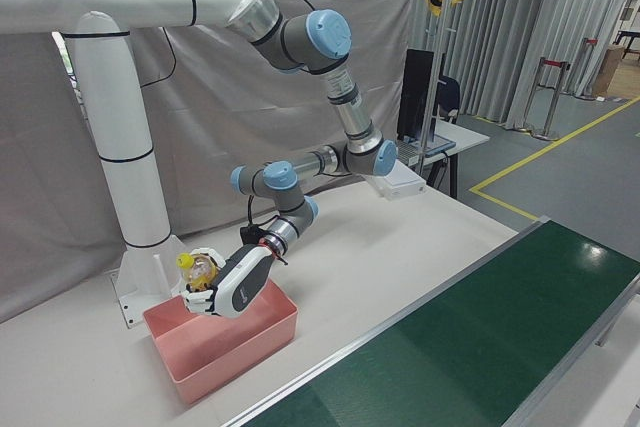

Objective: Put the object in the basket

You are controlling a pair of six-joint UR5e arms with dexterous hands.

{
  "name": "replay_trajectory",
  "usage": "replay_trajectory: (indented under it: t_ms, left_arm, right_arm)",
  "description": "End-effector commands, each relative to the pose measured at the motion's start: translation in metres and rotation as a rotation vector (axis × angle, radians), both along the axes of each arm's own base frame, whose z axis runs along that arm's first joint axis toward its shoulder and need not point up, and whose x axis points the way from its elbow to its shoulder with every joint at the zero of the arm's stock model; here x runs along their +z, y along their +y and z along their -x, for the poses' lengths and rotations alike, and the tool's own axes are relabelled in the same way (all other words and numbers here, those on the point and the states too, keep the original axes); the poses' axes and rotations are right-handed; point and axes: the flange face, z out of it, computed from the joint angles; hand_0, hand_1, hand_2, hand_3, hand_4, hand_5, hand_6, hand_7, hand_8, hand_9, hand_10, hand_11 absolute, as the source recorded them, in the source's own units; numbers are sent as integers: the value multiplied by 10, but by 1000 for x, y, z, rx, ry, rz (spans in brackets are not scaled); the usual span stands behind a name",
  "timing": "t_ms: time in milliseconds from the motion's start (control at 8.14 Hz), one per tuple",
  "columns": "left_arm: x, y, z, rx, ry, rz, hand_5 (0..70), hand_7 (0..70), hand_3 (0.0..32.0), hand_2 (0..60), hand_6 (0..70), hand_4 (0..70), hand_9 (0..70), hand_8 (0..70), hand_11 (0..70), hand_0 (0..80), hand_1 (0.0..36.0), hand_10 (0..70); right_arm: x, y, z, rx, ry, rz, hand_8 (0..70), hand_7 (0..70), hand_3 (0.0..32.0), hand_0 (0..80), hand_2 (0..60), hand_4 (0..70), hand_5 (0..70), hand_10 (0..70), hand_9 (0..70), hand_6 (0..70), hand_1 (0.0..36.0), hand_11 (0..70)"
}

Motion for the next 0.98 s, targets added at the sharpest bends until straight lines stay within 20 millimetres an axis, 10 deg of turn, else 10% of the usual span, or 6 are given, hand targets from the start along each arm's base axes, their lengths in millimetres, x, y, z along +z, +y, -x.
replay_trajectory:
  t_ms: [0, 123, 368, 860]
  left_arm:
    - [-4, 5, -2, 10, 23, -8, 318, 191, 0, 0, 39, 266, 209, 222, 417, 450, 0, 292]
    - [-3, 6, -2, 10, 23, -8, 265, 126, 196, 0, 0, 0, 112, 152, 112, 447, 27, 75]
    - [-4, 5, -1, 9, 28, -10, 125, 75, 232, 0, 0, 0, 25, 93, 26, 461, 23, 14]
    - [-7, 3, 1, 7, 36, -9, 104, 54, 226, 0, 0, 0, 8, 96, 2, 466, 0, 1]
  right_arm:
    - [0, 0, 0, 0, 0, 0, 0, 0, 0, 0, 0, 0, 0, 0, 0, 0, 0, 0]
    - [0, 0, 0, 0, 0, 0, 0, 0, 0, 0, 0, 0, 0, 0, 0, 0, 0, 0]
    - [-1, -1, 0, 0, 0, -1, 0, 0, 0, 0, 0, 0, 0, 0, 0, 0, 0, 0]
    - [0, 0, 0, -2, 0, 0, 0, 0, 0, 0, 0, 0, 0, 0, 0, 0, 0, 0]
